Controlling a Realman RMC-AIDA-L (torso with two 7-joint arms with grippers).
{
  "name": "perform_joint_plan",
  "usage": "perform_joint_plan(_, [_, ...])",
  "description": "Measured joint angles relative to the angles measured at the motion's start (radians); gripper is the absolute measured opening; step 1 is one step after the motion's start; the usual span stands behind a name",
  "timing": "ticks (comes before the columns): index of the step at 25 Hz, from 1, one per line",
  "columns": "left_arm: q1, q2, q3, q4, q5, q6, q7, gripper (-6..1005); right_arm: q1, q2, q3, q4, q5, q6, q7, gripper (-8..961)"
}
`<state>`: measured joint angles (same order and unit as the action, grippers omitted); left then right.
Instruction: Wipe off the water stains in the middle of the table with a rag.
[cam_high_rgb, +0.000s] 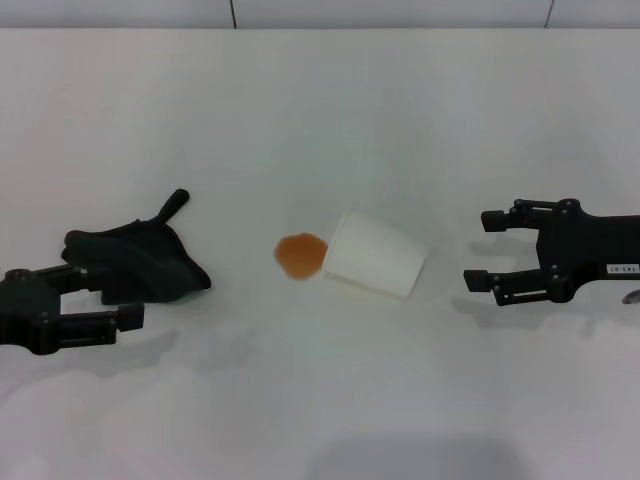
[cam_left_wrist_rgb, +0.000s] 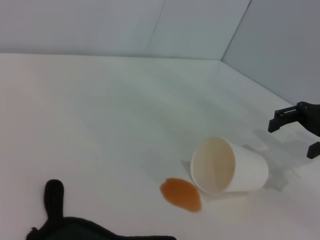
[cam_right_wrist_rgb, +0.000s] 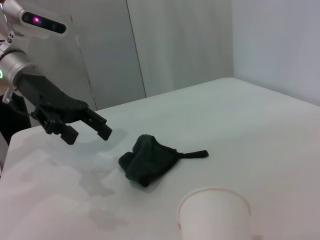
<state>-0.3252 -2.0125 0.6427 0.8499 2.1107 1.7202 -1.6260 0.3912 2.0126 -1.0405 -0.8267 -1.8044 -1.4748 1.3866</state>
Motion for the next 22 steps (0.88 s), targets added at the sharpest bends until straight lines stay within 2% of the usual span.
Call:
perform_joint_plan(14, [-0.002, 0.0, 0.0, 0.0, 0.0, -0.001, 0.0, 879, 0.001, 0.0, -0.004, -0.02, 0.002, 0.0, 0.017, 854])
perform_joint_plan(19, [-0.002, 0.0, -0.001, 0.001, 0.0, -0.001, 0.0, 880, 0.01, -0.012, -0.005, -0.151, -0.052, -0.008, 0.194, 854])
perform_joint_plan(22, [-0.002, 0.001, 0.0, 0.002, 0.0, -0.001, 0.0, 880, 0.017, -0.011, -0.005, -0.26, -0.135, -0.023, 0.309, 854])
